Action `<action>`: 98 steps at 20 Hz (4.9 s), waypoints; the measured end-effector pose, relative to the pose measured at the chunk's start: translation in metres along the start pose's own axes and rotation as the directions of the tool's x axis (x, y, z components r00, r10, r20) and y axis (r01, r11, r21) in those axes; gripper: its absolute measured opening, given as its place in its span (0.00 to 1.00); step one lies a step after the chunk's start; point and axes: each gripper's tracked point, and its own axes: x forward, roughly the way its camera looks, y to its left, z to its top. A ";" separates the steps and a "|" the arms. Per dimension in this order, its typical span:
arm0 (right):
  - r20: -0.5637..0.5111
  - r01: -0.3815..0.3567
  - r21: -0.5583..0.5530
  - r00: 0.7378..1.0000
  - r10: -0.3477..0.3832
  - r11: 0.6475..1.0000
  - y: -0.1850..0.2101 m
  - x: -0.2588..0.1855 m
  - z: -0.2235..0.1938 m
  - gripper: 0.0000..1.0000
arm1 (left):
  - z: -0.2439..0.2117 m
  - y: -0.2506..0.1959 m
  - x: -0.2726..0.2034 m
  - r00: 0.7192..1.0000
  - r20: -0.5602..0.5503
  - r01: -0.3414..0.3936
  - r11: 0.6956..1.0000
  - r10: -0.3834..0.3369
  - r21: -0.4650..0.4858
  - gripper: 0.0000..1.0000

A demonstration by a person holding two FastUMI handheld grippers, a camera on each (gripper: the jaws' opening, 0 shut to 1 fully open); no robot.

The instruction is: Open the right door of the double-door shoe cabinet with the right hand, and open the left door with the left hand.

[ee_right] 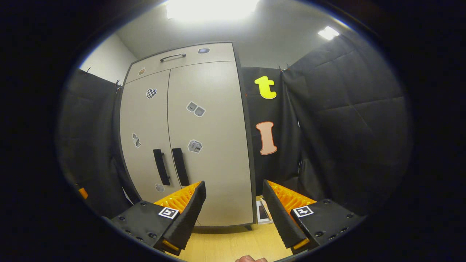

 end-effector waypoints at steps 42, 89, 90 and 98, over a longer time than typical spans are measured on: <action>-0.045 -0.147 -0.090 0.989 0.144 0.985 0.168 0.199 -0.024 0.25 | -0.059 0.065 -0.051 0.990 -0.067 -0.128 0.988 0.122 -0.085 0.95; -0.017 -0.222 0.033 0.975 0.223 0.974 0.010 0.034 -0.014 0.07 | -0.095 -0.074 -0.047 0.962 -0.178 0.196 0.978 -0.207 -0.075 0.95; -0.015 -0.219 0.061 0.975 0.221 0.974 0.007 0.033 -0.013 0.03 | -0.097 -0.075 -0.046 0.961 -0.184 0.194 0.978 -0.206 -0.080 0.95; 0.003 -0.174 0.086 0.985 0.175 0.981 -0.046 0.032 -0.006 0.06 | -0.118 -0.101 -0.042 0.934 -0.228 0.248 0.959 -0.274 -0.137 0.95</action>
